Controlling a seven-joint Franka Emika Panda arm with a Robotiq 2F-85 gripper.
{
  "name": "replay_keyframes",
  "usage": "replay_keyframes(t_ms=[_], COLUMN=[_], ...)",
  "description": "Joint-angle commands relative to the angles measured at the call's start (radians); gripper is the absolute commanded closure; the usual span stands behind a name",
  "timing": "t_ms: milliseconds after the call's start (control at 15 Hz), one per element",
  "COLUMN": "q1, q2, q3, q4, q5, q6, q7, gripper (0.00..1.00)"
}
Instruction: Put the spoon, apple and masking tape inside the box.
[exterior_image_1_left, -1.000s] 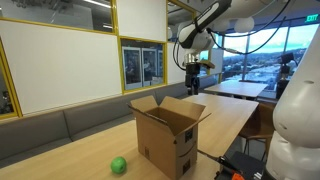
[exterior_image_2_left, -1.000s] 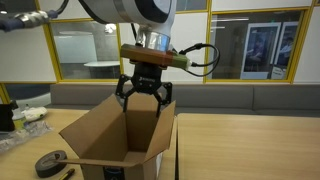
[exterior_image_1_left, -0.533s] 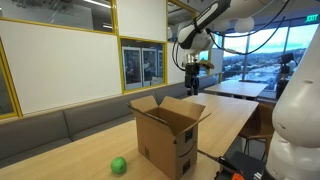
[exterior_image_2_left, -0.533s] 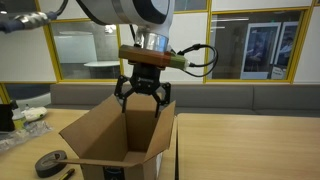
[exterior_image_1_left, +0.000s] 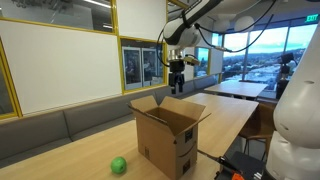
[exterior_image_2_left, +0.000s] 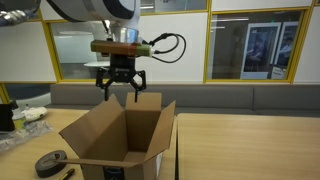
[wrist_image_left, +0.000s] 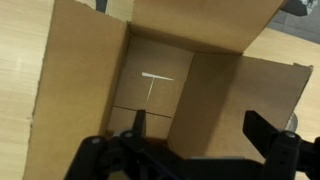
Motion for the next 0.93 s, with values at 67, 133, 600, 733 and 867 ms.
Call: replay_keyframes(t_ms=[67,133,600,733,867], q1=[0.069,0.082,0.18,0.21,0.238], q2=[0.045,0.054,0.148,0.185,0.226], q3=[0.108,0.127,0.259,0.294,0.326], q4=[0.074,0.087,0.183,0.207,0.23], q5=[-0.008,-0.008,0.0,0.009,0.021], q6=[0.047,0.053,0.082,0.081,0.076], q7=[0.101,0.114,0.22,0.257,0.29], gripper=[0.0,0.0,0.0,0.0,0.0])
